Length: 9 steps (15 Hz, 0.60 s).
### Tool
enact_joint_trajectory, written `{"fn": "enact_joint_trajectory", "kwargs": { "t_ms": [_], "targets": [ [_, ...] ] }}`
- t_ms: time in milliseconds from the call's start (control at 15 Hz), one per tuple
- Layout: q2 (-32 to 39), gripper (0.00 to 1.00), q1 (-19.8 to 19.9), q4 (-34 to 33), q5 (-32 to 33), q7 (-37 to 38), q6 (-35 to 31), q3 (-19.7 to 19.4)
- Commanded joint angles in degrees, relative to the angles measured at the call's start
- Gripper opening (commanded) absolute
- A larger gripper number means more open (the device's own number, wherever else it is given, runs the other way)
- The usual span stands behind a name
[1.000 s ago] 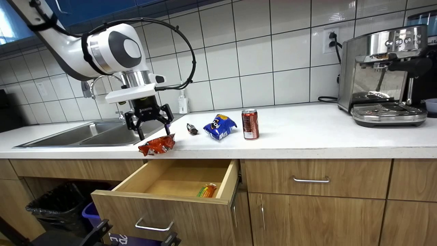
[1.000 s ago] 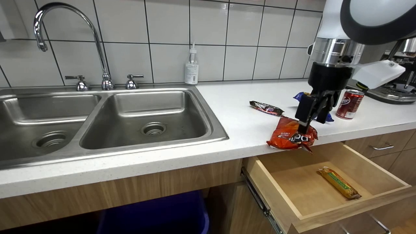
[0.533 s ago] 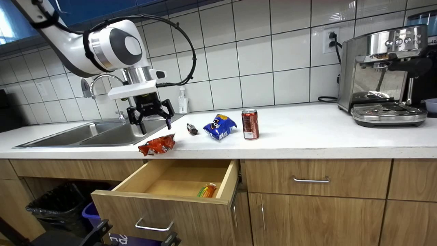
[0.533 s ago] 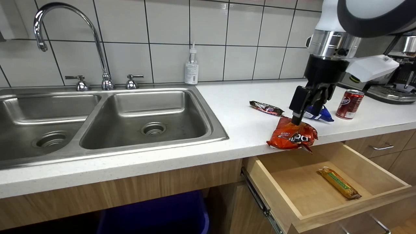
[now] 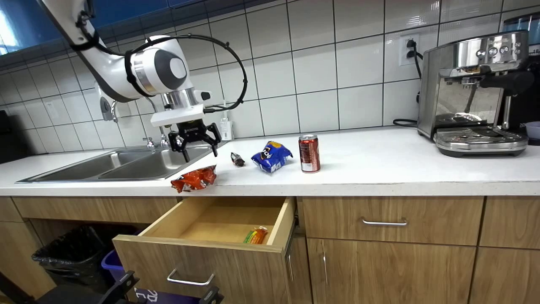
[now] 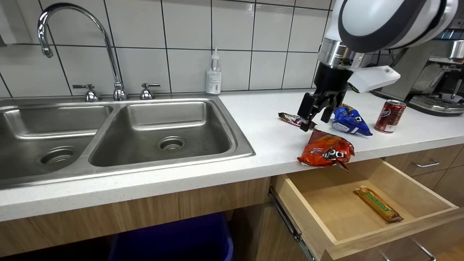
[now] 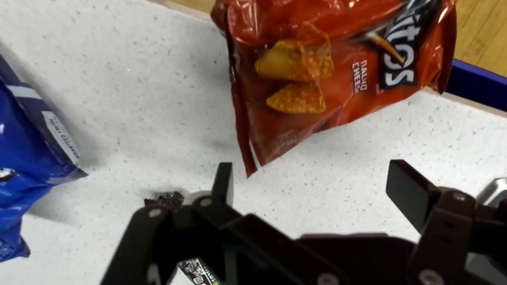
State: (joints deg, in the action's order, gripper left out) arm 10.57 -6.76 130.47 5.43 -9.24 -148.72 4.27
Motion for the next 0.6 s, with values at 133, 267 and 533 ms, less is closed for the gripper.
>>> {"fn": "enact_joint_trajectory", "kwargs": {
  "t_ms": [133, 267, 533],
  "targets": [
    [8.6, 1.00, 0.6, -9.4, -0.3, -2.3, 1.5, 1.7],
    [10.1, 1.00, 0.5, -10.9, 0.1, -2.9, 1.9, 2.0],
    [9.3, 1.00, 0.4, -9.6, 0.4, -4.5, 2.0, 3.2]
  ]
}}
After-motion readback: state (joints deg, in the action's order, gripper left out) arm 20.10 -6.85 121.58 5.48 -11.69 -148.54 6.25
